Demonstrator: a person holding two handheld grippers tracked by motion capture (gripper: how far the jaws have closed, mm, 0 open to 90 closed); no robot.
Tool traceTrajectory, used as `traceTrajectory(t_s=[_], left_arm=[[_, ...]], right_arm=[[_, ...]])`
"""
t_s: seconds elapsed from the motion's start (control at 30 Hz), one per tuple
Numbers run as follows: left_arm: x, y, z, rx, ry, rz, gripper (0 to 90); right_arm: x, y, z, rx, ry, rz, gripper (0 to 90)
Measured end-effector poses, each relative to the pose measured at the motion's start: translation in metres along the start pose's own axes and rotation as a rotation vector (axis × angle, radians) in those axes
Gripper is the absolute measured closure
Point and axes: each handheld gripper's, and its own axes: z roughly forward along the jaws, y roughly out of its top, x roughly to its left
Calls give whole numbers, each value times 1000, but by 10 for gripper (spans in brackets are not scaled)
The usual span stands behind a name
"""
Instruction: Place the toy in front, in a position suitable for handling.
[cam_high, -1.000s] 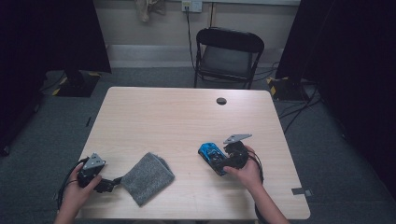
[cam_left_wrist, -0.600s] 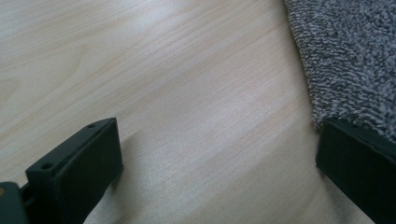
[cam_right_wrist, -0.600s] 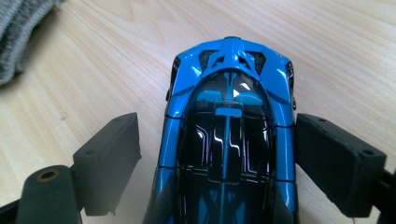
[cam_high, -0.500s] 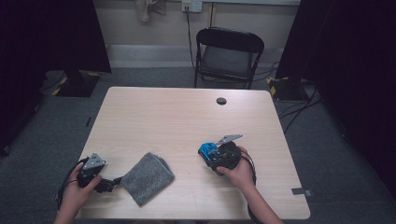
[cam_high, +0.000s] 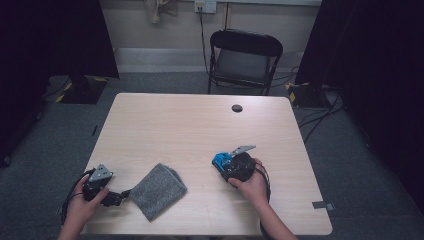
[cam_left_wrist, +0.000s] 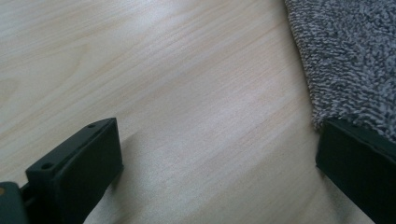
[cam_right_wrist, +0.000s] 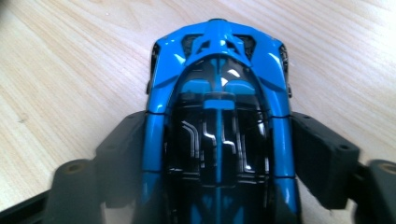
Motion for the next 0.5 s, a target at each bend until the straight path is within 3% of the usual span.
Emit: traceTrajectory(t_s=[0.5], left_arm=[[0,0,0,0,0,0,0]], right_arm=[[3,-1,-1,5,-29,22,258]])
